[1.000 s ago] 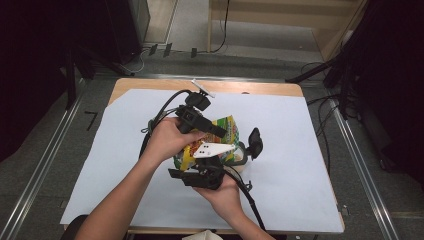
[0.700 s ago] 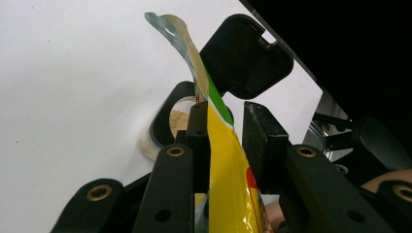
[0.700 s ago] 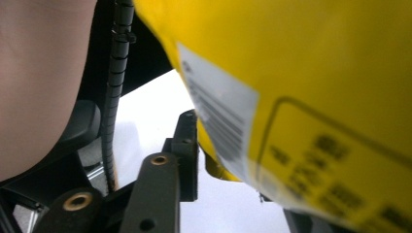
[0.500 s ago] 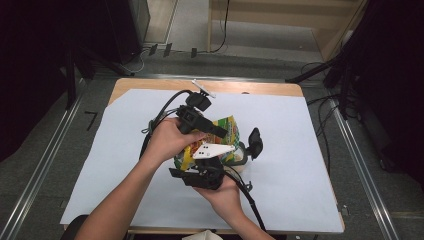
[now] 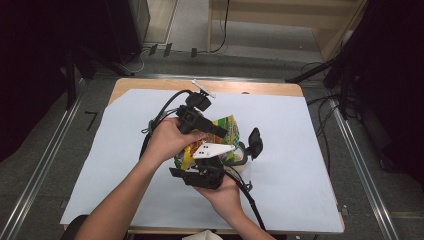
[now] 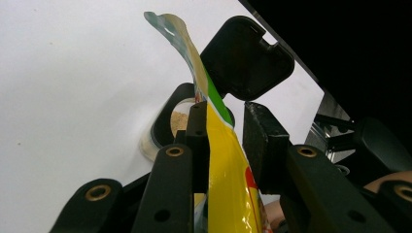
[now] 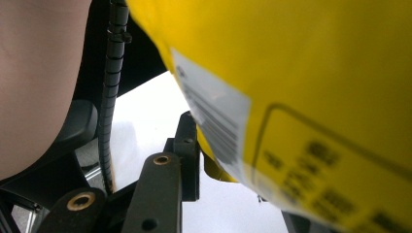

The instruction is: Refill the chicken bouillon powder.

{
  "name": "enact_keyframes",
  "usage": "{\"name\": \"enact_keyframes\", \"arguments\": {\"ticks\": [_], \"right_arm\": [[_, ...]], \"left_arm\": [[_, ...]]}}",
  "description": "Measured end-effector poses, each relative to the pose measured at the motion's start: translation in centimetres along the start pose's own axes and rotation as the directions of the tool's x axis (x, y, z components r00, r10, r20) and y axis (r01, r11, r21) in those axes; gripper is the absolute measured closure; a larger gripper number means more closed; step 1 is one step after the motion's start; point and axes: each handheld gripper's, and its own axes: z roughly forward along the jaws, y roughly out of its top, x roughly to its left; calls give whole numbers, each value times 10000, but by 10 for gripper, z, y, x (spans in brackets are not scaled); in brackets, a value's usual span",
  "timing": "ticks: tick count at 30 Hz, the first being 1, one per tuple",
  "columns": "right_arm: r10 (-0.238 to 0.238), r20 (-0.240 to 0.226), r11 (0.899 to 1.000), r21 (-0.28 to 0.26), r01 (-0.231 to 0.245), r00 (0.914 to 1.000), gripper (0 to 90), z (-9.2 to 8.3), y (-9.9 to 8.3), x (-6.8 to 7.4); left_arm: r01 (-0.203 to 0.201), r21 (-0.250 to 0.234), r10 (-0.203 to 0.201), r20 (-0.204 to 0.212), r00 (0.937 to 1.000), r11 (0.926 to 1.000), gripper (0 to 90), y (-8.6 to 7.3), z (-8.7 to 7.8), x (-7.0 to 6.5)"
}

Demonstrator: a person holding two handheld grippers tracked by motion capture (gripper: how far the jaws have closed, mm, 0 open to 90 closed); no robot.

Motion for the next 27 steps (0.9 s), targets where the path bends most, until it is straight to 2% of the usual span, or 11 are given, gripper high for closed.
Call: {"name": "enact_keyframes", "arguments": {"ticks": [27], "right_arm": [[-253,-32,9996,82,253,9997,699,4,2,1]], "left_arm": [[113,-188,-115,-105,9999,9998,736,-5,-6,2]]}}
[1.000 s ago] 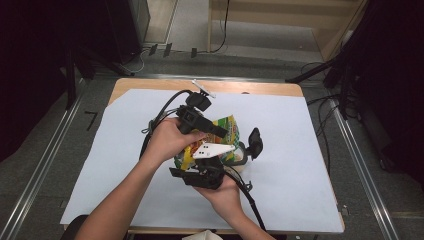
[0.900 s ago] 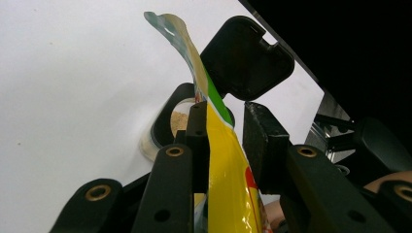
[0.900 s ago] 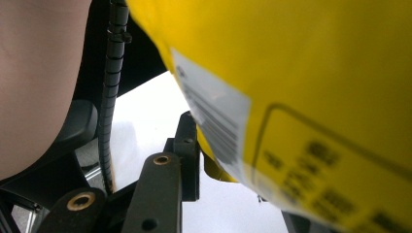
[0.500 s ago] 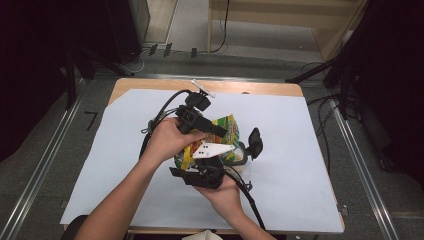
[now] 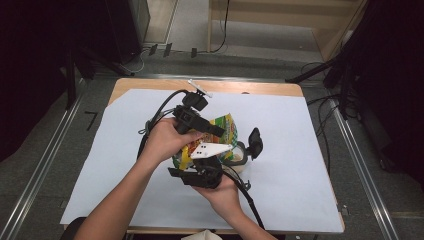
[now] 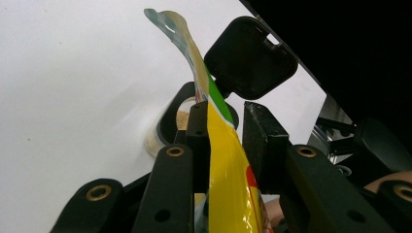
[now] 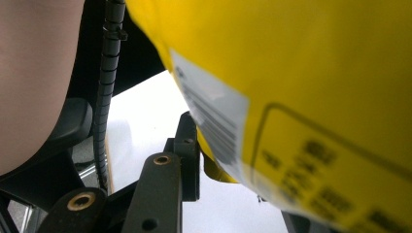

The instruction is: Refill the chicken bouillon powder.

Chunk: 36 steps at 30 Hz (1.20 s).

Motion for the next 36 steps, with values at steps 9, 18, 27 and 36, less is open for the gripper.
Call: {"name": "enact_keyframes", "arguments": {"ticks": [9,18,27,36], "right_arm": [[-47,-18,10000,51,48,10000,701,1,1,0],[-62,-27,10000,40,62,10000,701,1,1,0],[-71,-28,10000,40,71,10000,701,1,1,1],[-39,-13,10000,54,39,10000,700,0,1,2]], "left_arm": [[13,-29,-13,-55,10000,10000,737,-2,-2,1],[1,-29,-1,-54,10000,10000,737,-1,-2,0],[-27,-10,27,-61,10000,10000,736,-2,-2,0],[12,-16,-12,6,10000,10000,738,-1,-2,1]]}}
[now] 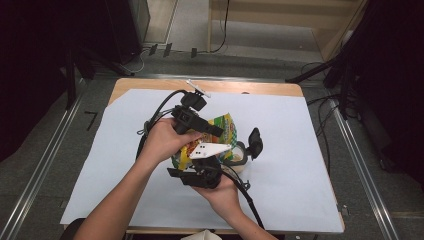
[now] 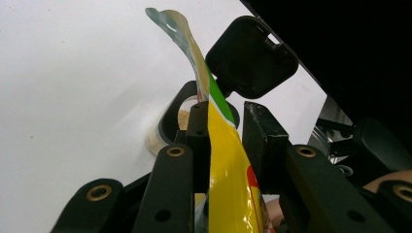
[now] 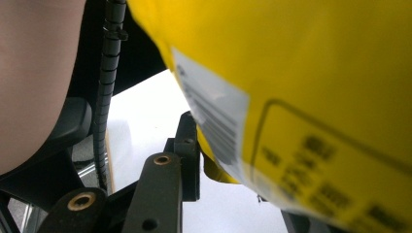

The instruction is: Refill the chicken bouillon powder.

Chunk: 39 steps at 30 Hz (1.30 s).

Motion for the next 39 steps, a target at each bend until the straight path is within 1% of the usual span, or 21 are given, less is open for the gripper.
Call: {"name": "enact_keyframes", "arguments": {"ticks": [6,13,22,33,39], "right_arm": [[28,-18,10000,-22,-28,10000,700,0,0,0],[195,-4,9998,-61,-195,9998,700,-1,-2,-1],[270,65,9996,-125,-269,9996,699,-4,-3,-2],[320,74,9993,-207,-318,9995,700,-7,-3,-2],[438,-20,9987,-244,-438,9990,700,-7,-3,-2]], "left_arm": [[17,14,-17,21,10000,10000,738,0,1,0],[-49,163,48,43,10000,9999,738,2,5,-1],[-133,258,130,116,9998,9996,737,6,8,-2],[-119,144,116,225,9997,9998,732,7,8,-4],[-82,224,77,210,9998,9997,724,7,9,-4]]}}
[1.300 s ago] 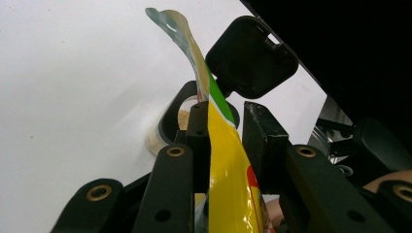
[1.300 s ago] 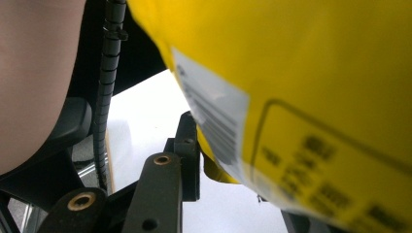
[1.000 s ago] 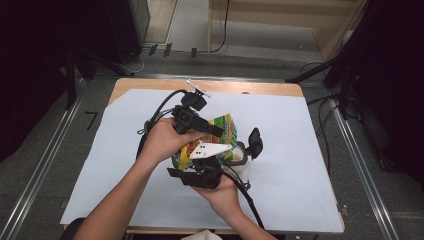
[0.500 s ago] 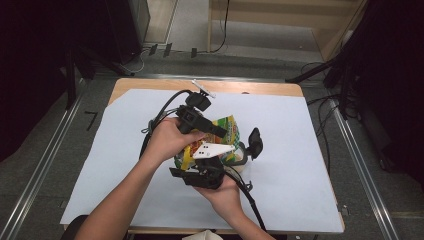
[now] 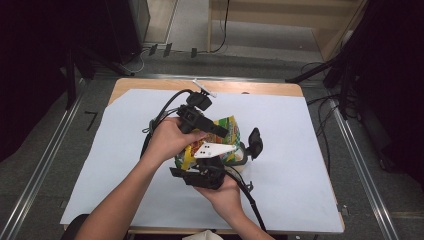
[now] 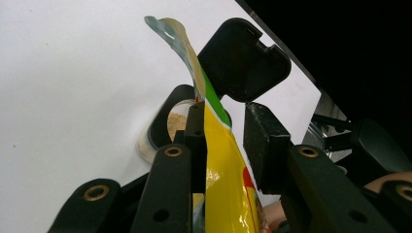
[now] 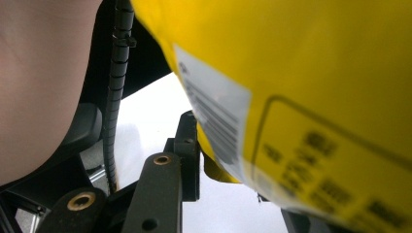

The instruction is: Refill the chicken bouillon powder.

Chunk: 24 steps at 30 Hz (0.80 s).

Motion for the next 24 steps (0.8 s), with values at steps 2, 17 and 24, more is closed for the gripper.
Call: {"name": "enact_keyframes", "arguments": {"ticks": [2,17,24], "right_arm": [[-13,12,10000,-10,13,10000,700,0,0,0],[170,-64,9997,-175,-171,9998,704,-2,1,-4],[503,-231,9983,-281,-509,9985,701,-1,-2,-5]], "left_arm": [[9,-50,-9,17,10000,10000,724,0,0,0],[2,-83,-2,1,10000,10000,701,0,-1,-2],[-62,-13,62,-4,10000,10000,709,0,1,-5]]}}
